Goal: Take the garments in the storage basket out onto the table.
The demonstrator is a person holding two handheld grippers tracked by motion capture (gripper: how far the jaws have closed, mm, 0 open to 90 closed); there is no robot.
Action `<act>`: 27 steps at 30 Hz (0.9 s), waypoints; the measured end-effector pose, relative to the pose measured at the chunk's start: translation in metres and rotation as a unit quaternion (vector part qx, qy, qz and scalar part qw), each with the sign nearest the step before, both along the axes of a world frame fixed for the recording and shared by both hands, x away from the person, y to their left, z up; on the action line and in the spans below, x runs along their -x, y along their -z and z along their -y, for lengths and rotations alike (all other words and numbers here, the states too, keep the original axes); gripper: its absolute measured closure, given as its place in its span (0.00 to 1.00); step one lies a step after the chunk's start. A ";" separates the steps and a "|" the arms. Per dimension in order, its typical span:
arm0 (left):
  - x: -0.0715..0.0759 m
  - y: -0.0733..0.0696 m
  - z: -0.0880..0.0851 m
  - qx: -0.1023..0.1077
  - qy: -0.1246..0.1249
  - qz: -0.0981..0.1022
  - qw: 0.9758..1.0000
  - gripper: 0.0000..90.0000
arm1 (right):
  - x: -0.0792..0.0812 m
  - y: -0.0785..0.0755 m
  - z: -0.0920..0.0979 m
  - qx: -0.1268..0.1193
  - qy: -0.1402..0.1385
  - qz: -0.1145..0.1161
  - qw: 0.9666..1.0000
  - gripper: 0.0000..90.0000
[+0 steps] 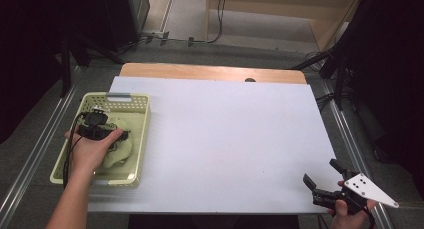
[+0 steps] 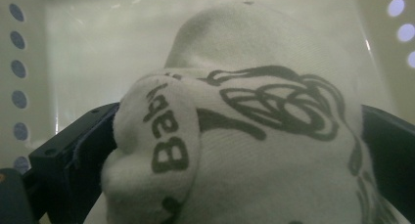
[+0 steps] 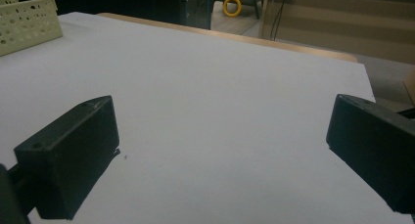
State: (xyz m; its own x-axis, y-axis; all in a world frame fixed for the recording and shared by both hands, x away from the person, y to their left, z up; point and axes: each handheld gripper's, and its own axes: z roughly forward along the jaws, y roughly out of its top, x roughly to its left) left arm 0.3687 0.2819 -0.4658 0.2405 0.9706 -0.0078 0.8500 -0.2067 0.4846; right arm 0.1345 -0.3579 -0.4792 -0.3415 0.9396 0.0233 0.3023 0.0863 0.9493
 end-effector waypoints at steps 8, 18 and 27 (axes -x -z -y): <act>-0.002 0.007 0.001 -0.007 0.020 -0.009 1.000 0.01 | -0.002 0.002 0.000 0.002 -0.001 -0.004 1.000 0.00; 0.001 0.000 0.002 -0.009 0.042 0.003 0.999 0.29 | -0.005 0.003 -0.001 -0.001 -0.002 -0.009 1.000 0.00; 0.005 -0.009 -0.001 0.016 0.046 0.028 0.998 0.46 | -0.006 0.003 -0.001 -0.003 -0.001 -0.008 1.000 0.00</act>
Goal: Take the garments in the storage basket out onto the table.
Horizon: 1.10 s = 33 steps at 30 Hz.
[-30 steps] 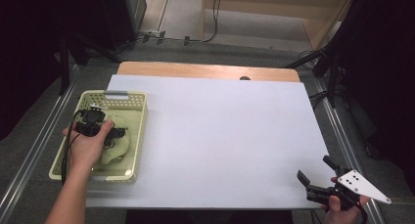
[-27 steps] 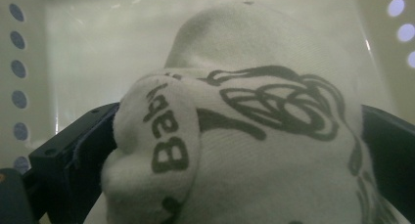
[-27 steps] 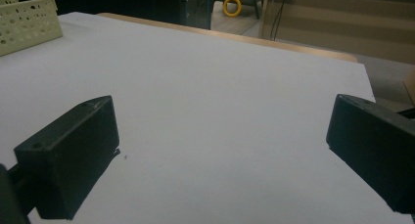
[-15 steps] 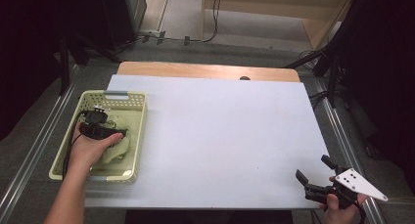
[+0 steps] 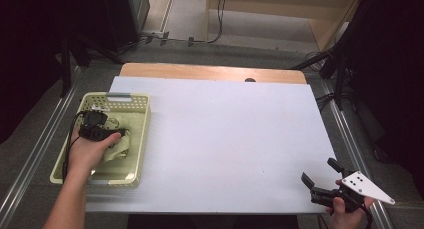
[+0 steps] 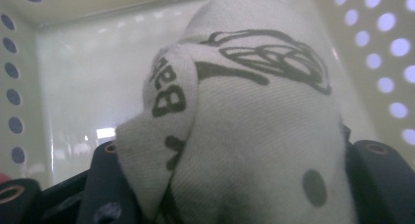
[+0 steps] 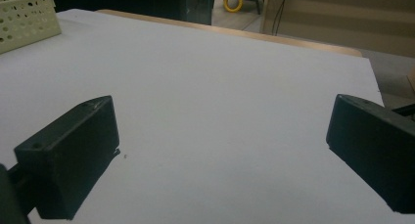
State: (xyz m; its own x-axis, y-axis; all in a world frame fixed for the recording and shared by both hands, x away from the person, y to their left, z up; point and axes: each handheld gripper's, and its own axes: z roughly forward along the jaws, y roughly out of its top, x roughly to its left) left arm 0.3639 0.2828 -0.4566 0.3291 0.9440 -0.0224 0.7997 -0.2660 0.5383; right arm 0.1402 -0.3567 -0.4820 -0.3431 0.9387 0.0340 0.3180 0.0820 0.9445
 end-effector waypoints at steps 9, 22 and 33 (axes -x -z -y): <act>0.007 -0.018 0.000 0.014 -0.006 0.054 0.998 0.49 | 0.001 0.000 0.000 0.000 0.001 0.000 1.000 0.00; 0.020 -0.041 0.008 0.045 -0.006 0.145 0.988 0.49 | 0.002 0.000 0.001 0.000 0.004 0.001 1.000 0.00; 0.036 -0.059 0.010 0.061 -0.010 0.216 0.974 0.49 | 0.003 0.000 0.001 0.000 0.003 0.001 1.000 0.00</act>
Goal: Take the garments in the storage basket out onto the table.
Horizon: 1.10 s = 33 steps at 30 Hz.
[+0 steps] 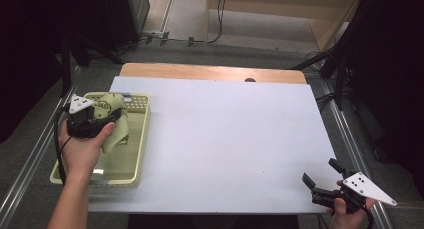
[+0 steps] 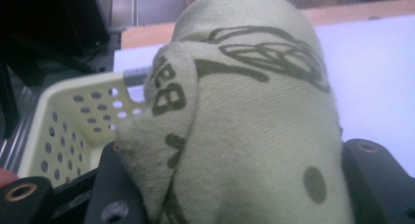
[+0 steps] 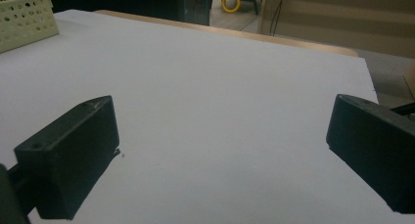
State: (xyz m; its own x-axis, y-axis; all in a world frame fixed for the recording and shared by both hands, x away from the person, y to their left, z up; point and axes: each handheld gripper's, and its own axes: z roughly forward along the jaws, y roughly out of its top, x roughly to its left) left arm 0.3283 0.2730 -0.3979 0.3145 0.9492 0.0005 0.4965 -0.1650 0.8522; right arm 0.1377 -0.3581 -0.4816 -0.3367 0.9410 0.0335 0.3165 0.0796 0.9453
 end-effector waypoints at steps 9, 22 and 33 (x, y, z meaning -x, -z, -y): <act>0.010 -0.012 0.005 0.016 0.005 0.046 0.999 0.49 | 0.000 0.000 0.002 -0.001 0.002 0.001 1.000 0.00; 0.020 -0.026 0.020 0.039 0.029 0.071 0.996 0.49 | 0.000 0.000 0.002 -0.001 0.003 0.001 1.000 0.00; 0.031 -0.040 0.042 0.044 0.052 0.098 0.993 0.48 | -0.001 0.001 0.002 -0.003 0.004 -0.001 1.000 0.00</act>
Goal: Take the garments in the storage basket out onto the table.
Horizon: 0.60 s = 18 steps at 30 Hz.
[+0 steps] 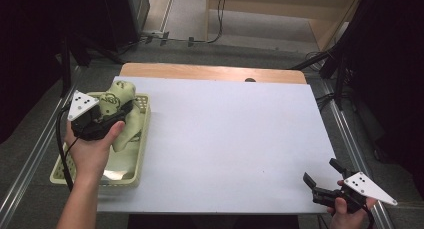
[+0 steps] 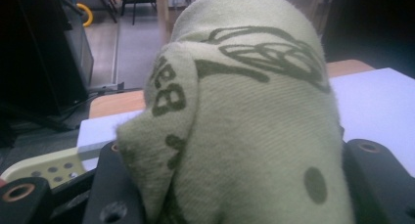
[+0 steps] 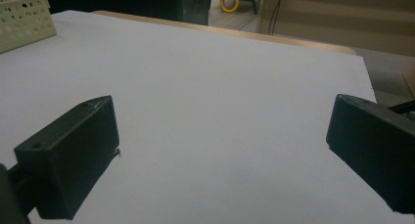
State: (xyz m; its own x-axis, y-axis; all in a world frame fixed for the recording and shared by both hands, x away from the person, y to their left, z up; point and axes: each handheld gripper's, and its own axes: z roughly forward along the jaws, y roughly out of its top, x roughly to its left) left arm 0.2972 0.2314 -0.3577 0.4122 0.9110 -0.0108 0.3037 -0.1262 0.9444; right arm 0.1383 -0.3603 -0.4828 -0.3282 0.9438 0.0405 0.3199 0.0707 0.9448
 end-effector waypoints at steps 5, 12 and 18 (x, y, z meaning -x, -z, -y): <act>0.005 -0.003 0.010 0.008 0.014 0.006 1.000 0.48 | 0.000 0.001 0.000 0.001 -0.001 0.000 1.000 0.00; 0.009 -0.005 0.026 0.014 0.035 0.010 0.999 0.48 | -0.001 0.001 0.000 0.000 -0.001 -0.001 1.000 0.00; 0.012 -0.007 0.040 0.020 0.052 0.016 0.998 0.48 | -0.001 0.001 0.000 -0.001 0.000 -0.004 1.000 0.00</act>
State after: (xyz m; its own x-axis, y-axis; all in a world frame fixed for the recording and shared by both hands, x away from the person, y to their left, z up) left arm 0.2849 0.1915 -0.3504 0.5049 0.8626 -0.0314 0.2608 -0.1178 0.9582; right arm 0.1390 -0.3600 -0.4839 -0.3284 0.9435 0.0450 0.3273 0.0690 0.9424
